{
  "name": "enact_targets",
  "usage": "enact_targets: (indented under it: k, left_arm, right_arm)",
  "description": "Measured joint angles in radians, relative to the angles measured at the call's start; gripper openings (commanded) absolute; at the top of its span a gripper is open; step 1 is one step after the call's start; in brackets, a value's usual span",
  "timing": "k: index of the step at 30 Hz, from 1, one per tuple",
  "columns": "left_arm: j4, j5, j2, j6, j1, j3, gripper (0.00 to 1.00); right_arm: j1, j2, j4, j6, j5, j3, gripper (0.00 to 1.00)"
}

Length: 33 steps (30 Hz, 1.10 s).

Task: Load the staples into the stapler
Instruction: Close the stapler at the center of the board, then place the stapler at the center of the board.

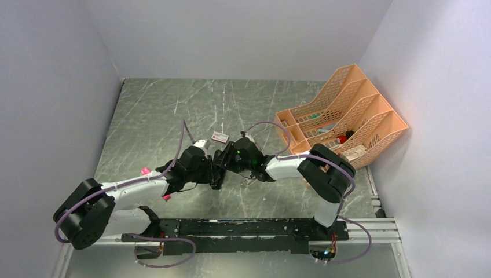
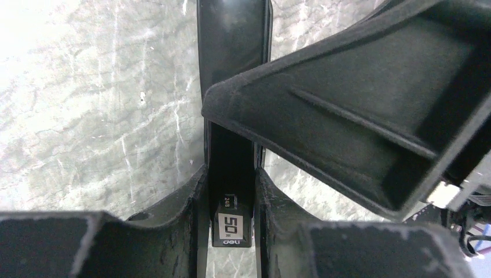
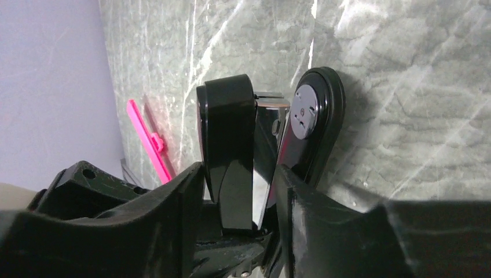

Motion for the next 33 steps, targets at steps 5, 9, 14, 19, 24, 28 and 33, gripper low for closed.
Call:
enact_targets:
  k: [5, 9, 14, 19, 24, 28, 33]
  left_arm:
    - [-0.09, -0.042, 0.014, 0.033, -0.004, 0.056, 0.08]
    - [-0.19, -0.106, 0.031, 0.094, 0.003, 0.139, 0.15]
    - [-0.239, -0.12, 0.123, 0.241, 0.024, 0.283, 0.17]
    - [-0.26, -0.085, 0.305, 0.394, 0.029, 0.435, 0.17]
    - [-0.282, -0.043, 0.435, 0.501, 0.018, 0.498, 0.21]
    - [-0.304, -0.045, 0.467, 0.535, 0.001, 0.541, 0.34]
    - [-0.312, -0.059, 0.465, 0.537, -0.019, 0.543, 0.65]
  right_arm:
    - [0.001, -0.086, -0.004, -0.03, 0.044, -0.038, 0.75]
    - [-0.002, -0.262, -0.055, -0.066, 0.143, -0.103, 0.77]
    - [-0.014, -0.505, -0.108, -0.105, 0.303, -0.223, 0.8]
    - [-0.027, -0.696, -0.17, -0.175, 0.426, -0.309, 0.82]
    - [-0.029, -0.858, -0.203, -0.233, 0.513, -0.363, 0.85]
    - [-0.03, -0.935, -0.24, -0.265, 0.562, -0.386, 0.95]
    - [-0.033, -0.989, -0.283, -0.335, 0.613, -0.391, 1.0]
